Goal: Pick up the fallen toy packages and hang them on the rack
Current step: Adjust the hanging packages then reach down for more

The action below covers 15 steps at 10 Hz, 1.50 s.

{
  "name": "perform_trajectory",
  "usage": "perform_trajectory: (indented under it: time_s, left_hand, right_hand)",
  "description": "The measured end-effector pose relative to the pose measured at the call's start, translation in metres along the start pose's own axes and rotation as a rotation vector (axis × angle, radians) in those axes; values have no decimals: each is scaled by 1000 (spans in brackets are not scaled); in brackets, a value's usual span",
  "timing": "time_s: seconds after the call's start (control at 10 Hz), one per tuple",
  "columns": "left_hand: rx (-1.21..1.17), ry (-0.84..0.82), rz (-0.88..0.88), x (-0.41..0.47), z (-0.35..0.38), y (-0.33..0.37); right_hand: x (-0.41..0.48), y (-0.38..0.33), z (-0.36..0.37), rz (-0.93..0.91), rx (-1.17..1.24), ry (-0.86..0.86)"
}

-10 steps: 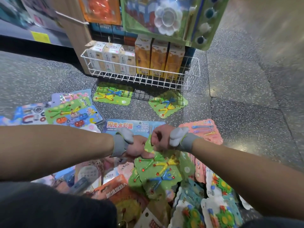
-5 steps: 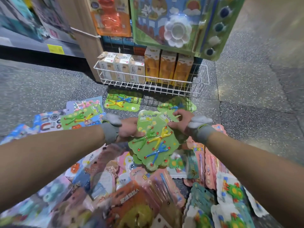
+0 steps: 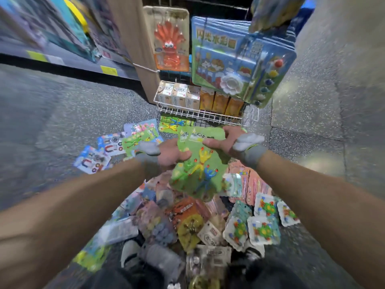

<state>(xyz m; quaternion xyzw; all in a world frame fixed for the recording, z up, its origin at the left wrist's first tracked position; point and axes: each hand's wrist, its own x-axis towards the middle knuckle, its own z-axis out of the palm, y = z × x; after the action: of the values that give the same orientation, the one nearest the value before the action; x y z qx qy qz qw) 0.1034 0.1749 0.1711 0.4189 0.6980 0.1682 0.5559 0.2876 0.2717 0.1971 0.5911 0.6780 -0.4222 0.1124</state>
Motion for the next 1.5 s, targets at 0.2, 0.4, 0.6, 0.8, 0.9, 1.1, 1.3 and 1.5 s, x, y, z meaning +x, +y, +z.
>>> perform_trajectory:
  time_s: [0.2, 0.4, 0.6, 0.8, 0.9, 1.1, 1.3, 1.5]
  left_hand:
    - [-104, 73, -118, -68, -42, 58]
    - [151, 13, -161, -107, -75, 118]
    - [99, 57, -107, -130, -111, 183]
    - [17, 126, -111, -166, -145, 241]
    - [1, 142, -73, -188, -161, 279]
    - [-109, 143, -44, -215, -193, 324]
    - [-185, 157, 28, -255, -211, 371]
    - [-76, 281, 126, -304, -225, 420]
  right_hand:
    - [-70, -64, -61, 20, 129, -41]
    - [-85, -80, -105, 36, 309, 44]
    - [-141, -130, -177, 20, 348, 113]
    - [-180, -153, -236, -78, 311, 222]
    - [-208, -173, -265, -132, 297, 238]
    - [-257, -212, -328, -146, 221, 257]
    - [-299, -242, -375, -141, 247, 284]
    - [-332, -266, -399, -111, 300, 340]
